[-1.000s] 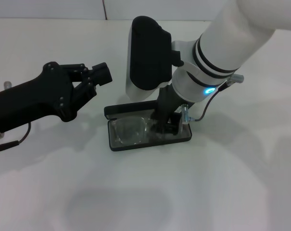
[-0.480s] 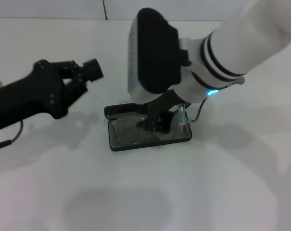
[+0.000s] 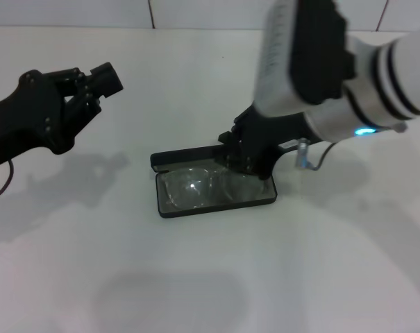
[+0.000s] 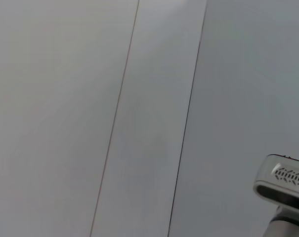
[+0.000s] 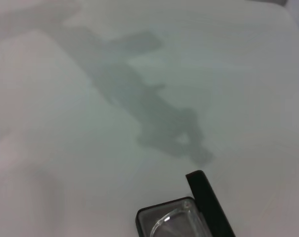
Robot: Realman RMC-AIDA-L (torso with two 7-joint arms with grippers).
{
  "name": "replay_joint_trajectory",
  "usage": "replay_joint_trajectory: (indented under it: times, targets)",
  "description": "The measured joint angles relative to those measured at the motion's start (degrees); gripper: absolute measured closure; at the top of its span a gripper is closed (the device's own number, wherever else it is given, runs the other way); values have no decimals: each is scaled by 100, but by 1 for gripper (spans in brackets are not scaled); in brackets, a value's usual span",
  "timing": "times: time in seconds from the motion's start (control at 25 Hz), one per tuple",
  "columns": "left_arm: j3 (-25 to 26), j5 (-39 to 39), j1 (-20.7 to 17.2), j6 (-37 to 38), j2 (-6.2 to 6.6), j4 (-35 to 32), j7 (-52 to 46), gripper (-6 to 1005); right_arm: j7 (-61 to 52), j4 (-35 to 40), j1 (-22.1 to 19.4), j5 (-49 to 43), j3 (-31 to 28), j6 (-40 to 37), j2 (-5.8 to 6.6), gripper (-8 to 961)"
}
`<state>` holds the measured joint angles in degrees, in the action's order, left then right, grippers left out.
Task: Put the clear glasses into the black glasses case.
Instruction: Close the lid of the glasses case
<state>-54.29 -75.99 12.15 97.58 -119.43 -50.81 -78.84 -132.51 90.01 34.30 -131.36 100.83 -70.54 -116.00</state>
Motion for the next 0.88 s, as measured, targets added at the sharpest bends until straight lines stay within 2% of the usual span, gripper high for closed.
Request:
replay_joint_trajectory:
  times: [0.16, 0.28, 0.44, 0.56, 0.68, 0.88]
  targets:
    - [6, 42, 36, 0, 10, -33, 0, 940, 452, 90, -517, 764, -520, 2, 7, 692]
    - [14, 50, 80, 0, 32, -47, -3, 940, 1226, 30, -1048, 1879, -1212, -167, 31, 690]
    - [15, 35, 213, -5, 45, -46, -20, 940, 2531, -722, -1550, 3516, -2374, -1012, 43, 688]
    - [15, -33, 367, -44, 44, -13, -23, 940, 3379, -1904, -1574, 4431, -3141, -1993, 45, 686]
    - [15, -214, 560, -116, 28, 4, -56, 940, 3871, -2978, -1527, 4624, -3739, -2642, 51, 667]
    - [-23, -745, 963, -401, 10, 156, -181, 940, 4444, -3447, -1652, 4495, -3737, -2669, 44, 576]
